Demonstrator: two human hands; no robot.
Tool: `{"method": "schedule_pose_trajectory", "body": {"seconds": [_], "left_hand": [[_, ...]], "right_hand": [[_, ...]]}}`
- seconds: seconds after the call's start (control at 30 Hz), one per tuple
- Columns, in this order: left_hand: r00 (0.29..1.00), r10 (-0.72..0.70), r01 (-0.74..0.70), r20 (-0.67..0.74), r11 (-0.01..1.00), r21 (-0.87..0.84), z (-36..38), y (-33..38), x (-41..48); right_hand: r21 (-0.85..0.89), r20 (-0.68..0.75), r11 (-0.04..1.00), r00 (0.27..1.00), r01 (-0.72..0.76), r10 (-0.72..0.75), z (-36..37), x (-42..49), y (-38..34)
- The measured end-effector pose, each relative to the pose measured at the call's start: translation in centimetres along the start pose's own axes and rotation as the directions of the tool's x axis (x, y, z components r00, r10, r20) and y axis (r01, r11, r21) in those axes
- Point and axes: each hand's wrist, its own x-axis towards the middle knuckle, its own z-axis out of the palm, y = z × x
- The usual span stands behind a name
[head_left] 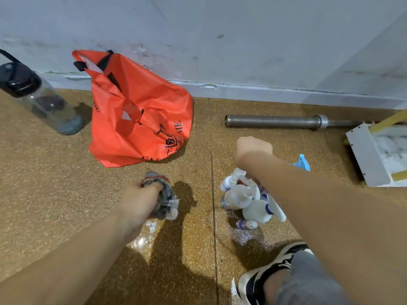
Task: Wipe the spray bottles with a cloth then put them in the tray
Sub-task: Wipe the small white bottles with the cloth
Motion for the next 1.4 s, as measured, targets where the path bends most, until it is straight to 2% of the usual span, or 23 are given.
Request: {"method": "schedule_pose_trajectory", "body": {"seconds": [0.13,0.23,0.3,0.47,0.57,0.73,0.87,0.97,1.03,1.1,1.17,1.23,1.4], "left_hand": [[0.999,0.03,-0.03,-0.011,0.999,-0.021,-1.6,-0.1,-1.3],[0.997,0.07,-0.071,-0.036,0.997,-0.027,-3.2,-1.3,-1.5],[0.994,0.076,-0.076,-0.078,0.997,-0.004,-4.4,-1.8,-2.0],[0.993,0.039,-0.037,-0.116,0.999,0.018,-6.6,-3.5,-1.9],[0.997,0.008,-0.002,-0.072,0.996,0.086,-6.8,-4.5,-1.2],[1.0,-0.016,0.014,0.008,0.984,0.179,-6.2,-4.8,-0.3],[1.0,-0.023,0.025,-0.011,0.977,0.211,-5.8,-4.7,0.4],[0.999,-0.03,0.032,-0.014,0.975,0.219,-5.7,-5.1,0.9],[0.999,-0.037,0.038,-0.009,0.978,0.205,-5.9,-5.3,1.2],[0.999,-0.04,0.041,-0.012,0.981,0.191,-6.1,-5.4,1.3],[0.999,-0.029,0.032,-0.031,0.992,0.124,-6.3,-5.3,1.0],[0.999,-0.011,0.012,-0.05,1.0,0.028,-6.5,-5.0,0.6],[0.993,0.046,-0.069,-0.105,0.972,-0.227,-7.3,-1.7,-3.4]], "right_hand": [[0.033,-0.127,0.98,0.973,0.197,-0.191,-0.8,-3.4,-3.7],[0.126,-0.097,0.937,0.944,0.325,-0.314,0.0,-6.1,-7.3],[0.194,-0.035,0.915,0.934,0.355,-0.355,1.2,-7.5,-9.3],[0.391,0.184,0.899,0.94,0.198,-0.287,7.4,-8.8,-11.3],[0.466,0.208,0.874,0.944,0.136,-0.257,11.5,-8.7,-11.8],[0.669,0.375,0.743,0.874,-0.024,-0.309,14.1,-7.2,-12.5],[0.715,0.315,0.698,0.88,0.025,-0.354,15.1,-6.2,-12.8],[0.766,0.215,0.639,0.906,0.075,-0.364,16.0,-5.9,-13.2],[0.81,0.121,0.581,0.944,0.086,-0.308,15.9,-6.2,-13.3],[0.887,0.092,0.463,0.975,0.012,-0.202,14.8,-6.6,-13.3],[0.946,0.087,0.322,0.981,-0.028,-0.171,12.9,-6.9,-13.1],[0.973,0.083,0.227,0.973,-0.032,-0.217,9.7,-7.4,-12.4],[0.977,0.011,0.202,0.936,0.065,-0.352,0.9,-9.1,-9.5]]}}
